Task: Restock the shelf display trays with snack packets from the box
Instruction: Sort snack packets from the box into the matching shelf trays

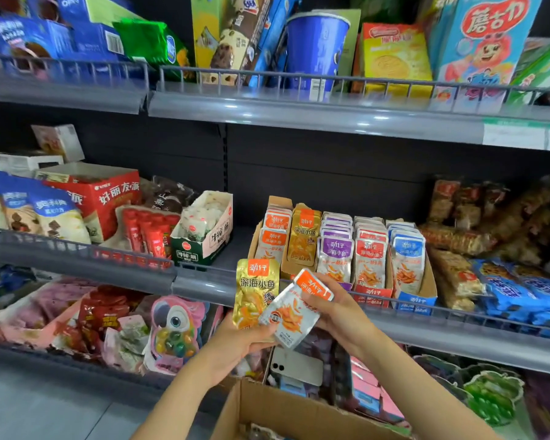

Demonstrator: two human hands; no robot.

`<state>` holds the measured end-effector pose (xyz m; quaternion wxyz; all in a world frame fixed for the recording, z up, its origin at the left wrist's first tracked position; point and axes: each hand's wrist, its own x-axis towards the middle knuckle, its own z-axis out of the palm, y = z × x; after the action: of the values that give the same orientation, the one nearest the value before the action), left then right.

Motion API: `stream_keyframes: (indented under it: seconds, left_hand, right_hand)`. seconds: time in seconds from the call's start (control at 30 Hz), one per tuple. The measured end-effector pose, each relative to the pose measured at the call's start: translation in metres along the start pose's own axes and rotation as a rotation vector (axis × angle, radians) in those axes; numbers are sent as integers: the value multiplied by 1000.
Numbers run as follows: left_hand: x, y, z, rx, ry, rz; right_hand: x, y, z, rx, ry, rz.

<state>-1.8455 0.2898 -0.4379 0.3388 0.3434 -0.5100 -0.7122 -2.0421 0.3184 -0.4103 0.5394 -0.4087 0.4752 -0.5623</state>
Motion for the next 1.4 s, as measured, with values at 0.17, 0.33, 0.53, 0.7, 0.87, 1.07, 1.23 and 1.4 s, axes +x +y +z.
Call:
stream_keyframes:
  seconds: [0.17, 0.33, 0.53, 0.7, 0.87, 1.07, 1.23, 1.4]
  left_hand:
    - [17, 11, -15, 62, 77, 15]
    - [45, 34, -43, -18, 159, 58]
    - [66, 54, -69, 29, 228, 122]
    - [78, 61, -73, 120, 282, 163]
    - [90, 61, -78, 237, 303, 183]
    - [92, 60, -74, 265, 252, 179]
    - [93, 64, -67, 270, 238, 205]
    - [105, 73, -43, 380, 165, 274]
  right_hand:
    - [20, -18, 13, -270, 23, -56]
    - [75, -56, 16, -343, 116, -143]
    - [150, -88, 33, -650, 251, -268]
    - [178, -66, 44, -911, 103, -163]
    - [189, -50, 38, -1352, 81, -182]
    - [191, -45, 29, -1624, 101, -246]
    - [192, -55, 24, -1384, 53, -270]
    - [167, -94, 28, -771, -48, -230]
